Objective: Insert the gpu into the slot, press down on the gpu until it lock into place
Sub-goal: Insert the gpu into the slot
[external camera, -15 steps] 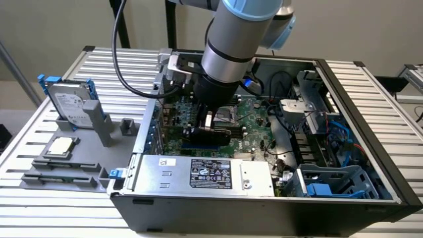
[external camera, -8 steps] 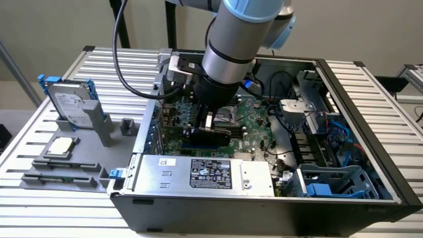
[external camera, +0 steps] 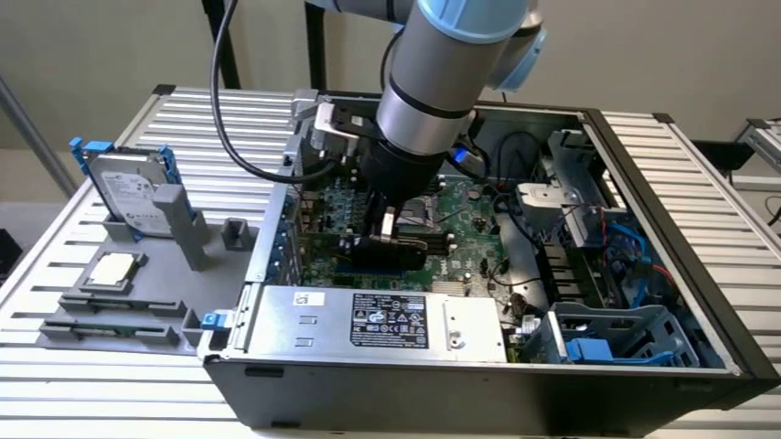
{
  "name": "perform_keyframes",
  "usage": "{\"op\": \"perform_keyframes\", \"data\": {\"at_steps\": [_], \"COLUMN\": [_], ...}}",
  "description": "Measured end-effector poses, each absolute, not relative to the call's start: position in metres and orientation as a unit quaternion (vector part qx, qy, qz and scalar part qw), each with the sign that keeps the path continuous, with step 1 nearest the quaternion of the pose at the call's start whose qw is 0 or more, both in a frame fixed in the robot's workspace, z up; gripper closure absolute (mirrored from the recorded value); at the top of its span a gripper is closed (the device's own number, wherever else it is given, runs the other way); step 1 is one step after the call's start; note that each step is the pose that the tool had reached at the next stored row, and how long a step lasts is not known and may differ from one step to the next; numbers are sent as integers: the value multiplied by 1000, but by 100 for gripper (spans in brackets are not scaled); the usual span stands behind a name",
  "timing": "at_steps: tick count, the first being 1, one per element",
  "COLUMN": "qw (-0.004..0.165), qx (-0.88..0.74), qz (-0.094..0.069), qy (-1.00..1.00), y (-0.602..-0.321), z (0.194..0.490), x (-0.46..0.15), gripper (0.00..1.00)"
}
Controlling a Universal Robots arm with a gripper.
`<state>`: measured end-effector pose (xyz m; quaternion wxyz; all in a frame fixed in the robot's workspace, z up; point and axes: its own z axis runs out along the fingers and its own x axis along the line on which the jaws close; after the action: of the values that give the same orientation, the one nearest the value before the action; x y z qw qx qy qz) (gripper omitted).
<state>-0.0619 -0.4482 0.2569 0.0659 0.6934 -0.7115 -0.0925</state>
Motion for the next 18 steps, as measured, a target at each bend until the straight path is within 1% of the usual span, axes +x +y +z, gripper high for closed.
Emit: {"op": "perform_keyframes", "data": {"at_steps": [18], "qw": [70], "qx": [693], "qz": [-97], "qy": [-711], "y": [-448], "z": [248], "x": [-59], "gripper": [74]}}
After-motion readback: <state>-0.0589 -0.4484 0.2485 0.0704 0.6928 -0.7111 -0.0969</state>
